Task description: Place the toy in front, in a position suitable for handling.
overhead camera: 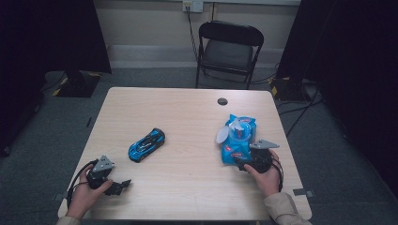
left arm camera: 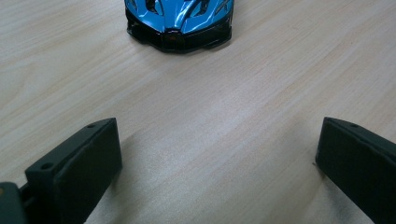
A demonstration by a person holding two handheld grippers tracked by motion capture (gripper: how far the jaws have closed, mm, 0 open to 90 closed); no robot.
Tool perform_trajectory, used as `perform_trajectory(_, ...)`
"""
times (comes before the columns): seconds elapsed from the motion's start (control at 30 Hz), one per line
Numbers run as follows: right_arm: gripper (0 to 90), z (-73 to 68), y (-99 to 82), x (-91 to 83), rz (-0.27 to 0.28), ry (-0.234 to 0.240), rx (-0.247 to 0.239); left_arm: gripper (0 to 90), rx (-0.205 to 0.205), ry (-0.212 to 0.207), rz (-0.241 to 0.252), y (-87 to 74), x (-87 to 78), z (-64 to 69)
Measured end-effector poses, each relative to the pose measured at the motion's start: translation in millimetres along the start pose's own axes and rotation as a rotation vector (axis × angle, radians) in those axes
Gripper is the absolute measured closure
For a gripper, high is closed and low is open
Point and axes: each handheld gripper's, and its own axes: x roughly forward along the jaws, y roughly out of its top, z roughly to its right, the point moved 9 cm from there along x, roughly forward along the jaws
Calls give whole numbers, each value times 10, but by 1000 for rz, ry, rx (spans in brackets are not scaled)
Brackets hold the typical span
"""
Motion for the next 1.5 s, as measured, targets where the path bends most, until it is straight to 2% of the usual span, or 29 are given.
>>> perform_trajectory(0.7,91,136,171,234,6,-6,30,0,0,0,0,0,0,0)
perform_trajectory(0.9,94,150,185,246,2,3,30,0,0,0,0,0,0,0)
perform_trajectory(0.97,103,148,171,229,-1,15,32,0,0,0,0,0,0,0)
perform_trajectory(1.1,137,130,111,151,-10,25,-11,0,0,0,0,0,0,0)
perform_trajectory(1.27,136,107,-54,34,-37,59,-31,0,0,0,0,0,0,0)
perform_trajectory(1.5,136,75,-290,-134,-79,83,-53,0,0,0,0,0,0,0)
